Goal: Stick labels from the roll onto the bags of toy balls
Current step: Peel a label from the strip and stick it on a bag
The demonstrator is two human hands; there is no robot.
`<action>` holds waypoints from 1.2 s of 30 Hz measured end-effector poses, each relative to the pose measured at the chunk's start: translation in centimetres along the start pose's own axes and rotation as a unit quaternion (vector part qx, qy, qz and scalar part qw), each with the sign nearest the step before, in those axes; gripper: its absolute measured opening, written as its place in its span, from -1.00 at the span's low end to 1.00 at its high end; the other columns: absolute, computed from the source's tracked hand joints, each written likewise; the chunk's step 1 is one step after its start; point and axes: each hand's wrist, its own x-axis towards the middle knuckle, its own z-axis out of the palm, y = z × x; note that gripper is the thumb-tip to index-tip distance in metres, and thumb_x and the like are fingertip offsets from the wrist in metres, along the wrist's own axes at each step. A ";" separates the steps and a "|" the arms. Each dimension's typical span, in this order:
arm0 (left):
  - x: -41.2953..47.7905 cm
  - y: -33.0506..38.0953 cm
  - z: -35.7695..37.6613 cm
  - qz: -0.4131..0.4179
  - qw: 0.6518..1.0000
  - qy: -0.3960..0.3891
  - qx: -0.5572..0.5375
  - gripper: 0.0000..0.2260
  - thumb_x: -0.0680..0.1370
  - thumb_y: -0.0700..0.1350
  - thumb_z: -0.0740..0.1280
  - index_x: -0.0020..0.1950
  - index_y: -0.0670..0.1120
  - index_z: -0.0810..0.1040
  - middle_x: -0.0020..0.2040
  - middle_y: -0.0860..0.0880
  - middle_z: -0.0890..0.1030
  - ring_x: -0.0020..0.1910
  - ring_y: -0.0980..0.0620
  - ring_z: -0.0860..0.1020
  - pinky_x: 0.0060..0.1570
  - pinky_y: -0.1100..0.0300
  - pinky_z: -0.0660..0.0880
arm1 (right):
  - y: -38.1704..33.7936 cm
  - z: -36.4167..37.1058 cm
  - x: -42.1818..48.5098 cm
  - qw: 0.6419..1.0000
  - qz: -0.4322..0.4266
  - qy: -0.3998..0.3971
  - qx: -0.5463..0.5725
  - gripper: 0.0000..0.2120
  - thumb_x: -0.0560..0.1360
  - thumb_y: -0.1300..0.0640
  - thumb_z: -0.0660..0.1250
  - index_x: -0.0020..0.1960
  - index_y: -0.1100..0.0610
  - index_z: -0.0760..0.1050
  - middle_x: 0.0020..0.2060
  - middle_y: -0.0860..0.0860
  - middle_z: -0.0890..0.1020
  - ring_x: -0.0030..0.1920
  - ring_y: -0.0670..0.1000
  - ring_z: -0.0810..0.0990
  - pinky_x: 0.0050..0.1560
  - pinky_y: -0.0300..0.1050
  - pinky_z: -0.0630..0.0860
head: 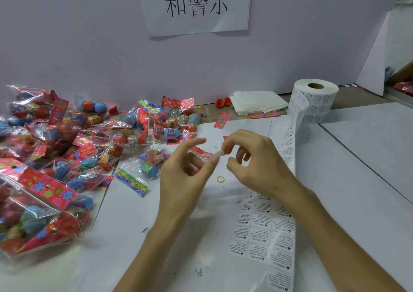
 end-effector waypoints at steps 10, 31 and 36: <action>0.6 0.5 -0.5 -0.119 0.981 0.021 -0.153 -0.92 0.39 0.04 0.49 -0.15 0.14 0.76 -0.35 0.00 0.65 -0.41 0.12 0.55 -0.41 0.28 0.47 | 0.4 0.0 0.4 0.989 0.094 0.012 0.111 -0.69 0.53 0.17 0.44 0.24 -0.04 0.57 -0.08 -0.13 0.65 -0.27 -0.06 0.62 -0.14 -0.16 0.55; 0.8 -0.9 -0.7 -0.095 0.990 0.100 -0.031 -0.73 0.70 -0.11 0.25 0.34 0.17 0.55 -0.29 -0.05 0.65 -0.38 0.14 0.52 -0.39 0.29 0.48 | -0.8 -0.2 0.4 0.935 0.101 -0.022 0.340 -0.94 0.46 0.22 0.48 -0.13 0.19 0.61 -0.36 -0.09 0.62 -0.35 -0.01 0.57 -0.24 -0.13 0.51; 1.3 -1.9 -2.5 -0.076 0.975 0.146 0.152 -0.73 0.62 -0.23 0.32 0.14 0.14 0.63 0.07 0.01 0.61 0.02 0.16 0.58 -0.02 0.14 0.61 | -0.2 0.5 0.6 0.946 0.176 -0.050 0.268 -0.88 0.59 0.22 0.37 0.08 0.04 0.56 -0.23 0.05 0.73 -0.36 -0.01 0.60 -0.23 -0.11 0.54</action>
